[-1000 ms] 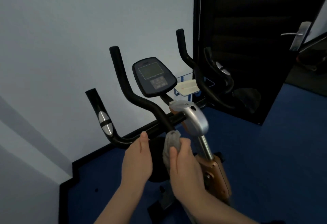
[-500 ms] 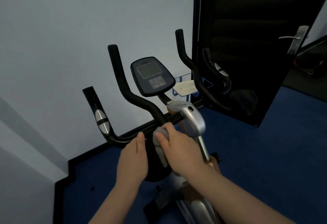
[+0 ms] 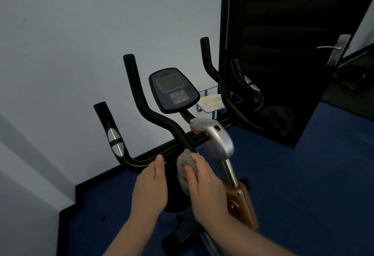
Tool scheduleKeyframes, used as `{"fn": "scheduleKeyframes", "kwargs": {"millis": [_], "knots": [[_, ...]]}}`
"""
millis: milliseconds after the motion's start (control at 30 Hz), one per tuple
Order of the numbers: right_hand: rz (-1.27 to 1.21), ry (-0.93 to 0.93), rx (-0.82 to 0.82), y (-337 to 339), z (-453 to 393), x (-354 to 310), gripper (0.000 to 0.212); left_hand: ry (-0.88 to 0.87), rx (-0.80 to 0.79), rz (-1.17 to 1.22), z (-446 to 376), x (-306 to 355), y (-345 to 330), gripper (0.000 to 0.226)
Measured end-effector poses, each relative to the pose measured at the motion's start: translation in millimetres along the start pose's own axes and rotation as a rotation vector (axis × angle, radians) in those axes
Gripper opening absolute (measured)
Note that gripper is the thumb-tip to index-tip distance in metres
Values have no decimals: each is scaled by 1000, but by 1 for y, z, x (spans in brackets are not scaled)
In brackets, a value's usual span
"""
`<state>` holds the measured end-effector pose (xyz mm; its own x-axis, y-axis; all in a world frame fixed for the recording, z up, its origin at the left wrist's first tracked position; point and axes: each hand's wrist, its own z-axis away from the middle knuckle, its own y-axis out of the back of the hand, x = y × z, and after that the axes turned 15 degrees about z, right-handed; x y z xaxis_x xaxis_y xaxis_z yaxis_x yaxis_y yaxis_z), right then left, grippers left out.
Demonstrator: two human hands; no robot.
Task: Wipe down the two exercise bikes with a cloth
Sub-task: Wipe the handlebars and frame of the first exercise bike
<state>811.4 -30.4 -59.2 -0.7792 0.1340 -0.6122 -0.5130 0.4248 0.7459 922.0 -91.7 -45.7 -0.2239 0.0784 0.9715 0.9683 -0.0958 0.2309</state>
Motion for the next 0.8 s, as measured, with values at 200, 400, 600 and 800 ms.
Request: {"fn": "scheduleKeyframes", "kwargs": {"millis": [200,400,600,800], "knots": [[173,91,-85,5,-33,8,27,4,6,15,0,-1,1,54],[-20,45,-14,6,0,5,42,16,10,19,0,-1,0,53],[196,116,-151,8,-43,6,30,12,20,36,1,-3,-1,54],[-158,-23,54,-12,-4,10,41,32,55,16,1,-4,-1,51]]}}
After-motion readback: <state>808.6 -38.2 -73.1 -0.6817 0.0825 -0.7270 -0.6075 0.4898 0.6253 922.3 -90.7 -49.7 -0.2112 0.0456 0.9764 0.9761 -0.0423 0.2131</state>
